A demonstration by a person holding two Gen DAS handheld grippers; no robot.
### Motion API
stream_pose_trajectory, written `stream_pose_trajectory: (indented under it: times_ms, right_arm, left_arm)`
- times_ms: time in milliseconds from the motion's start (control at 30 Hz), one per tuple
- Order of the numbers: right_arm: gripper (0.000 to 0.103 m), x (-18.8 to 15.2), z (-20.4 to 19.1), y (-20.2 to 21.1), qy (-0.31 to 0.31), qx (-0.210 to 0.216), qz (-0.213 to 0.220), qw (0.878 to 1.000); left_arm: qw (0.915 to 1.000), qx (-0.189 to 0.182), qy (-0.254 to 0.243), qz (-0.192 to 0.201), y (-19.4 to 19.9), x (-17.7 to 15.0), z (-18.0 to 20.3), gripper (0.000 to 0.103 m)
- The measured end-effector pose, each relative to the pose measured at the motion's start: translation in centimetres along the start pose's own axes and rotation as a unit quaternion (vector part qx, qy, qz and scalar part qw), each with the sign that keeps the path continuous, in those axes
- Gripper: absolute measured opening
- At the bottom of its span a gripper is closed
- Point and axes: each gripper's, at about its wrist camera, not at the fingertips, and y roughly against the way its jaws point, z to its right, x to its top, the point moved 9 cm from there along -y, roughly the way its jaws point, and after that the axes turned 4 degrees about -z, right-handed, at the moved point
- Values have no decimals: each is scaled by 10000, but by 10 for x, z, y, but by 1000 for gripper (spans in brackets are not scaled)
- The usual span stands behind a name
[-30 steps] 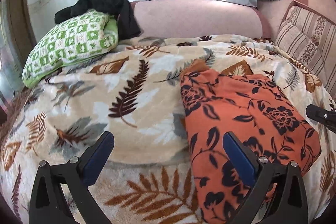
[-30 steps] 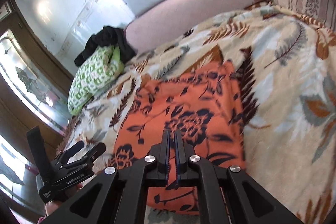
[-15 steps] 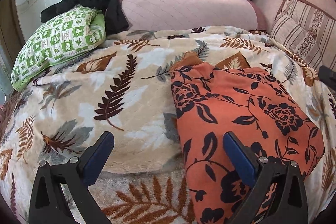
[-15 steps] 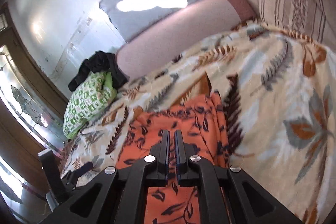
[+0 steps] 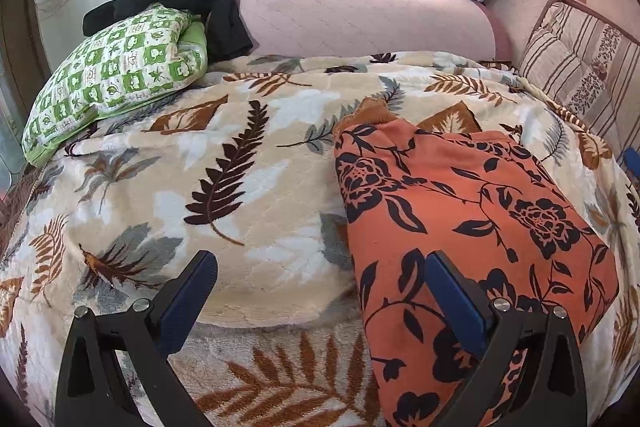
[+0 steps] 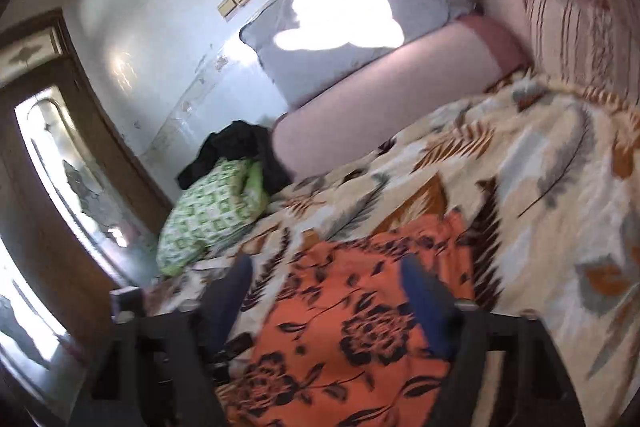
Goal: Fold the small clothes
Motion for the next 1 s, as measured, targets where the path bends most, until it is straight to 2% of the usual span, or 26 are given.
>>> stream_pose_trajectory:
  times_ms: [33, 100, 167, 233, 333, 400, 533, 733, 833, 1000]
  right_arm:
    - [103, 1, 0, 1, 253, -226, 206, 9992]
    - [103, -3, 9, -10, 379, -672, -181, 9969]
    - [103, 3, 18, -3, -83, -431, -110, 9990]
    - [103, 7, 34, 0, -456, -422, -183, 9979]
    - [103, -8, 75, -5, -1462, -345, -665, 9864]
    - [103, -22, 93, -13, -1797, -449, -969, 9779]
    - [103, -29, 97, -21, -1694, -630, -1156, 9767]
    - [100, -35, 90, -29, -1528, -598, -1408, 9763]
    - [95, -37, 87, -30, -1553, -524, -1423, 9761]
    - [95, -37, 87, -30, -1579, -556, -1399, 9759]
  left_arm:
    - [10000, -4, -12, 10, 0, 0, 1, 103]
    - [10000, 22, -24, 19, 1, 1, 0, 103]
    - [10000, -15, 67, 26, 2, 3, -4, 103]
    - [9997, -45, 216, 37, 3, 4, -13, 103]
    - [9995, 55, 311, 59, 2, 5, -21, 103]
    - [9994, 153, 296, 108, 3, 6, -23, 103]
    - [9993, 174, 255, 221, 6, 10, -19, 103]
    - [9992, 212, 161, 296, 8, 15, -18, 103]
    - [9990, 243, 199, 309, 9, 16, -21, 103]
    - [9986, 289, 246, 358, 10, 19, -26, 103]
